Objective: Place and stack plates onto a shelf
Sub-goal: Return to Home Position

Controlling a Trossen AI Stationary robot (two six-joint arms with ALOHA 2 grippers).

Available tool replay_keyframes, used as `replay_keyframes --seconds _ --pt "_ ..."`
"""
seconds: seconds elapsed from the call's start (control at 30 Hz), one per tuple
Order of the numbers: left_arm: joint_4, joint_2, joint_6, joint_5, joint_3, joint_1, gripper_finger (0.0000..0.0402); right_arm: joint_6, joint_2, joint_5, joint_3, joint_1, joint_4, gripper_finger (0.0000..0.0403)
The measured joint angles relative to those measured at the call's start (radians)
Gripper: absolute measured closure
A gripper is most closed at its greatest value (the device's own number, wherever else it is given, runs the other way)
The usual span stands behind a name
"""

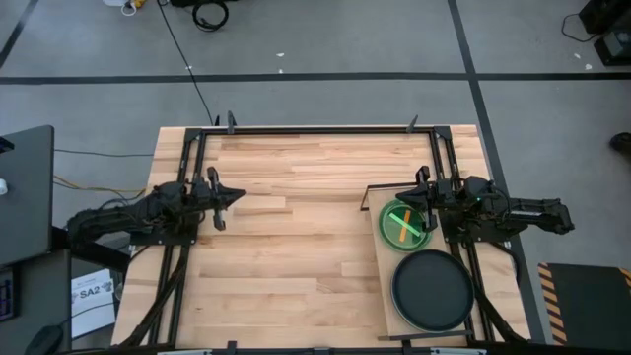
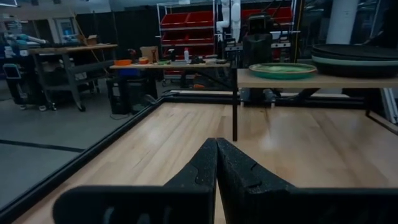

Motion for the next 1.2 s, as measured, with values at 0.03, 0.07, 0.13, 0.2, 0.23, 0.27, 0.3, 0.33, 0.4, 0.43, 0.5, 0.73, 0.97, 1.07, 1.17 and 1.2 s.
replay_keyframes --seconds 0.03,0.07,0.13,0.2,0.23,0.27,0.3,0.33,0.4,0.43,0.5,0.73,0.97,1.07,1.17,1.2 --pt "0.000 0.000 0.000 0.000 0.000 0.003 0.0390 0.000 0.000 0.000 0.000 0.000 0.000 0.0390" --pt "0.000 0.000 0.000 0.000 0.000 0.005 0.0390 0.000 0.000 0.000 0.000 0.000 0.000 0.0390" --pt "-0.001 0.000 0.002 0.000 0.000 0.008 0.0390 0.000 0.000 0.000 0.000 0.000 0.000 0.0390" --pt "0.003 0.000 0.032 -0.001 0.000 0.008 0.0390 0.000 0.000 0.000 0.000 0.000 0.000 0.0390" --pt "0.010 0.000 0.048 -0.002 0.000 0.008 0.0390 0.000 0.000 0.000 0.000 0.000 0.000 0.0390" --pt "0.013 0.000 0.053 -0.002 0.000 0.008 0.0390 0.000 0.000 0.000 0.000 0.000 0.000 0.0390" --pt "0.016 0.000 0.055 -0.003 -0.001 0.008 0.0390 0.000 0.000 0.000 0.000 0.000 0.000 0.0390" --pt "0.019 0.000 0.054 -0.004 -0.001 0.008 0.0390 0.000 0.000 0.000 0.000 0.000 0.000 0.0390" --pt "0.027 0.000 0.045 -0.006 -0.001 0.008 0.0390 0.000 0.000 0.000 0.000 0.000 0.000 0.0390" --pt "0.034 0.000 0.037 -0.006 -0.001 0.008 0.0390 0.000 0.000 0.000 0.000 0.000 0.000 0.0390" --pt "0.039 0.000 0.026 -0.006 -0.001 0.008 0.0390 0.000 0.000 0.000 0.000 0.000 0.000 0.0390" --pt "0.045 0.000 0.025 -0.005 -0.001 0.008 0.0390 0.000 0.000 0.000 0.000 0.000 0.000 0.0390" --pt "0.048 0.000 0.025 -0.005 -0.001 0.008 0.0390 0.000 0.000 0.000 0.000 0.000 0.000 0.0390" --pt "0.048 0.000 0.025 -0.005 -0.001 0.008 0.0390 0.000 0.000 0.000 0.000 0.000 0.000 0.0390" --pt "0.048 0.000 0.025 -0.005 -0.001 0.008 0.0390 0.000 0.000 0.000 0.000 0.000 0.000 0.0390" --pt "0.048 -0.002 0.025 -0.005 -0.001 0.008 0.0390 0.000 0.000 0.000 0.000 0.000 0.000 0.0390"
